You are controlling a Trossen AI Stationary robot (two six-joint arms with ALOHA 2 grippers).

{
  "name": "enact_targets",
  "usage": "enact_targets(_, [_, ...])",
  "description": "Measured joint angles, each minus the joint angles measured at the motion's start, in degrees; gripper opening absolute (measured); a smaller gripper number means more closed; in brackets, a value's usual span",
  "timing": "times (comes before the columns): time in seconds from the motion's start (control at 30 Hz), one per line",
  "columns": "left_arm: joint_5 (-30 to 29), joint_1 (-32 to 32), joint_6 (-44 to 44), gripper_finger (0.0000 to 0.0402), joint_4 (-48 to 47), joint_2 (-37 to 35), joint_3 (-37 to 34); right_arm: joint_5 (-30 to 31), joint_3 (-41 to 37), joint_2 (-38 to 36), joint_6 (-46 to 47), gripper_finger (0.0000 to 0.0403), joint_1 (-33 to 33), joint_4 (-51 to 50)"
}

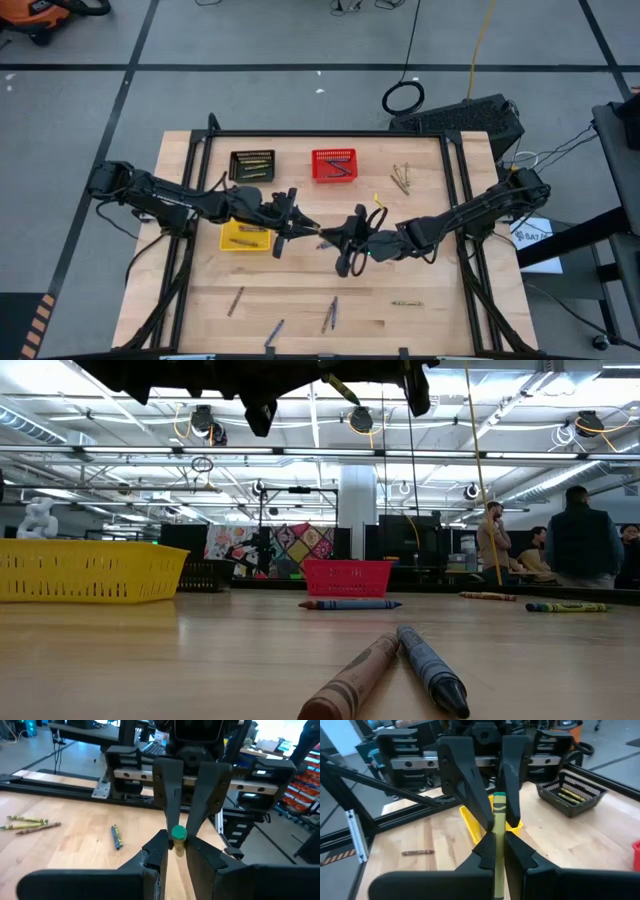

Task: Sort crayons
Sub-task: Put the green crayon into the black basket

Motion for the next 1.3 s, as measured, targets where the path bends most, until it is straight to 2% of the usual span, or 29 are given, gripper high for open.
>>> enact_targets(0.57, [0.31, 0.25, 0.07, 0.0069, 1.24, -0.02, 0.02, -1.36, 0.0, 0.0, -1.35, 0.0, -2.01, 1.02])
enact_targets(0.87, [1.38, 0.79, 0.22, 0.0012, 1.26, -0.02, 0.02, -1.14, 0.0, 0.01, -1.77, 0.0, -2.02, 1.04])
enact_targets(1.13, [1.78, 0.81, 0.46, 0.0011, 1.13, -0.02, 0.02, -1.1, 0.0, 0.0, -1.92, 0.0002, -2.02, 1.05])
enact_targets(1.3, [2.08, 0.81, 0.53, 0.0011, 1.15, -0.02, 0.02, -0.95, 0.0, 0.0, -1.78, 0.0029, -2.02, 1.11])
